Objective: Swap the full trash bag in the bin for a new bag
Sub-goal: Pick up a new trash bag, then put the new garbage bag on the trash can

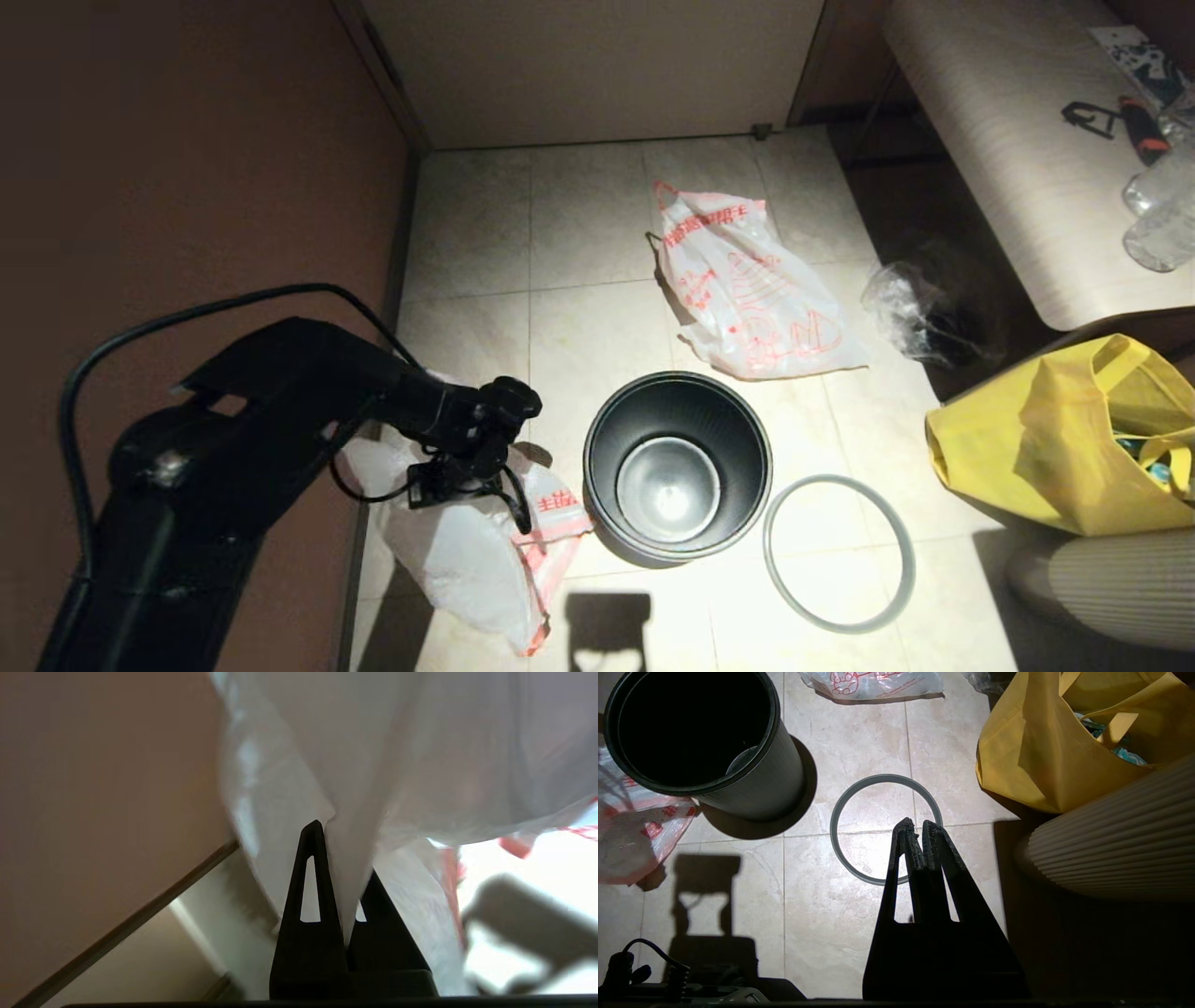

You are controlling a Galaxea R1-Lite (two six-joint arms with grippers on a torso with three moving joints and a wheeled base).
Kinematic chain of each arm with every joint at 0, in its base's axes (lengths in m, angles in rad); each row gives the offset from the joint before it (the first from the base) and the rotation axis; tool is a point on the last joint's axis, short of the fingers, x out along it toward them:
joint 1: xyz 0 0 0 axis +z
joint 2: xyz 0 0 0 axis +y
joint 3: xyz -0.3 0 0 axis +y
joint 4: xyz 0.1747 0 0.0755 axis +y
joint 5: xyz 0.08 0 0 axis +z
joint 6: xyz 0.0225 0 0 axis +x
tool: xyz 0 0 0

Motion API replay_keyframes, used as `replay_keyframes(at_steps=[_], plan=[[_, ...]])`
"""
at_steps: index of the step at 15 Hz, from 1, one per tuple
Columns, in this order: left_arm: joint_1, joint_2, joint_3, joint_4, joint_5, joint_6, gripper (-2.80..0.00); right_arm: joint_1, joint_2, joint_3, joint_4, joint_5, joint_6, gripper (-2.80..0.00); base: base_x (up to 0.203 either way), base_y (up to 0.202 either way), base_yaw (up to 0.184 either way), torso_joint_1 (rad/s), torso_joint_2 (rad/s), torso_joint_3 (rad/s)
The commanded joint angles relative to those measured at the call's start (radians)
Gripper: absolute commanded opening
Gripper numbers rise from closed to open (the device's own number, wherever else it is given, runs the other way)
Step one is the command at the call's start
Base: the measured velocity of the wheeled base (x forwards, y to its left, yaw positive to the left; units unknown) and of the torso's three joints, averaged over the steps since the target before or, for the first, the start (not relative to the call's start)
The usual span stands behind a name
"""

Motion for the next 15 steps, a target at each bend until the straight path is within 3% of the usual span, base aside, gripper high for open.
replay_keyframes(at_steps=[1,5,7,9,11,13,15], plan=[[-0.031,-0.268,0.144,0.046,0.004,-0.018,-2.80,-0.001,0.000,0.000,0.000,0.001,-0.001,-2.80,0.000,0.000,0.000,0.000,0.00,0.000],[-0.113,-0.593,0.294,0.198,0.004,-0.030,-2.80,-0.001,0.000,0.000,0.001,0.001,-0.001,-2.80,0.000,0.000,0.000,0.000,0.00,0.000],[-0.232,-0.740,0.309,0.292,0.001,-0.032,-2.80,0.000,0.000,0.000,0.000,0.000,-0.001,-2.80,0.000,0.000,0.000,0.000,0.00,0.000],[-0.431,-0.839,0.275,0.390,-0.006,-0.035,-2.80,0.000,0.000,0.000,0.000,0.001,-0.001,-2.80,0.000,0.000,0.000,0.000,0.00,0.000],[-0.570,-0.893,0.184,0.525,-0.024,-0.047,-2.80,-0.001,0.000,0.000,0.000,0.001,-0.001,-2.80,0.000,0.000,0.000,0.000,0.00,0.000],[-0.616,-0.934,0.157,0.579,-0.050,-0.055,-2.80,0.000,0.000,0.000,0.000,0.001,-0.001,-2.80,0.000,0.000,0.000,0.000,0.00,0.000],[-0.676,-0.989,0.138,0.583,-0.065,-0.017,-2.80,0.000,0.000,0.000,0.000,0.001,-0.001,-2.80,0.000,0.000,0.000,0.000,0.00,0.000]])
